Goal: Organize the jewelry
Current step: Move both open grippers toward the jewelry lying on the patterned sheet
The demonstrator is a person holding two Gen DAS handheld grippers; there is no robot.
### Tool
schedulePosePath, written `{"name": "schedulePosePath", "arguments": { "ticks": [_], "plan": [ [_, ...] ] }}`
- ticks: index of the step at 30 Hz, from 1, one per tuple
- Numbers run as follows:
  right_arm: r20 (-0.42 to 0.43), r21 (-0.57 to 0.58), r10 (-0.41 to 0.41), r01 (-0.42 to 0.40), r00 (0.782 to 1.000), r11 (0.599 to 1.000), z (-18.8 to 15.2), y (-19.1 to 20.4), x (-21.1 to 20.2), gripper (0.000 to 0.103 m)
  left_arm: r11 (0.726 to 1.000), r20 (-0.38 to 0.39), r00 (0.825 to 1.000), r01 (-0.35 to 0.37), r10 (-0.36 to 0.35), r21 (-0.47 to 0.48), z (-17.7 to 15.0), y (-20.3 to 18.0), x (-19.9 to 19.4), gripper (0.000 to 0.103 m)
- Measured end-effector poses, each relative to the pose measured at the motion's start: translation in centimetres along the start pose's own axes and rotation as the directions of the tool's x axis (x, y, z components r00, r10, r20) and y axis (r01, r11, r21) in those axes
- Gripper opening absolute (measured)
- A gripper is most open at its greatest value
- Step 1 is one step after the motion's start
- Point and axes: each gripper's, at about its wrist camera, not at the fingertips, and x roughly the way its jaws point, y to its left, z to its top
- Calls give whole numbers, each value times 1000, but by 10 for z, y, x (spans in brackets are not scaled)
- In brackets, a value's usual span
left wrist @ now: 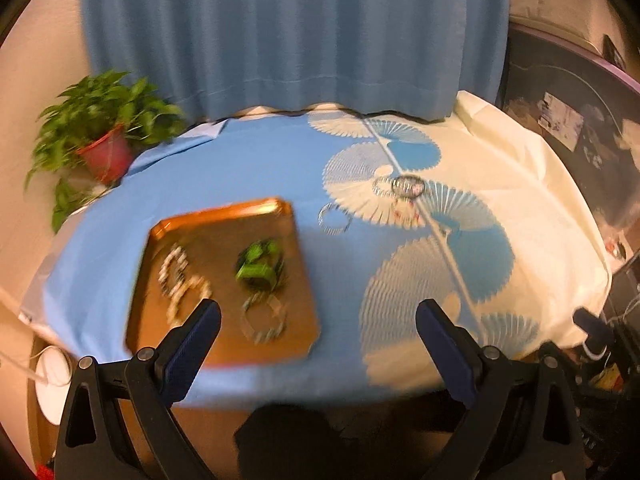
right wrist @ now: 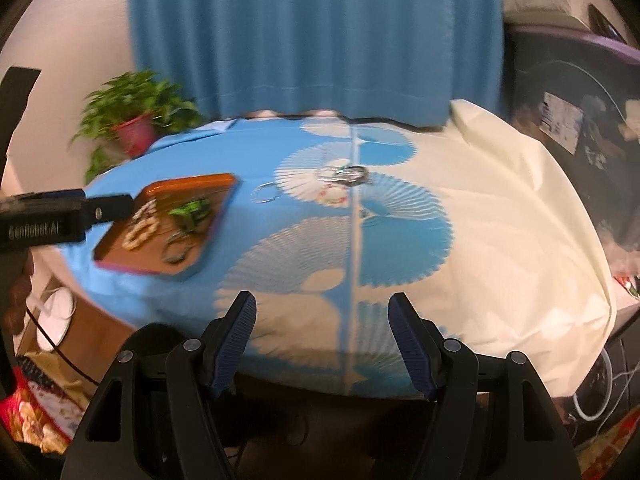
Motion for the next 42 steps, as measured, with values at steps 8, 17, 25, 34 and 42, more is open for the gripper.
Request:
{"name": "schedulePosePath", "arguments": {
  "ticks": [8,17,25,34,42],
  "plan": [
    [3,48,-53,53,999,997,65,-66,76,69,1000,-57,998,26,-25,6,87,-30,113,97],
    [-43,81,6,-2,999,997,150,-102,212,69,998,-169,983,67,-67,-6,138,-47,248,96],
    [-125,34,42,-39,991,999,174,-90,311,68,998,-258,965,59,-56,4,145,-48,313,89],
    [-174,0,66,-66,983,998,177,-87,348,4,973,-278,951,182,-137,143,143,-73,314,7],
    [-128,93,82,-70,988,993,172,-115,322,2,978,-238,964,155,-118,143,145,-67,295,5]
  ]
}}
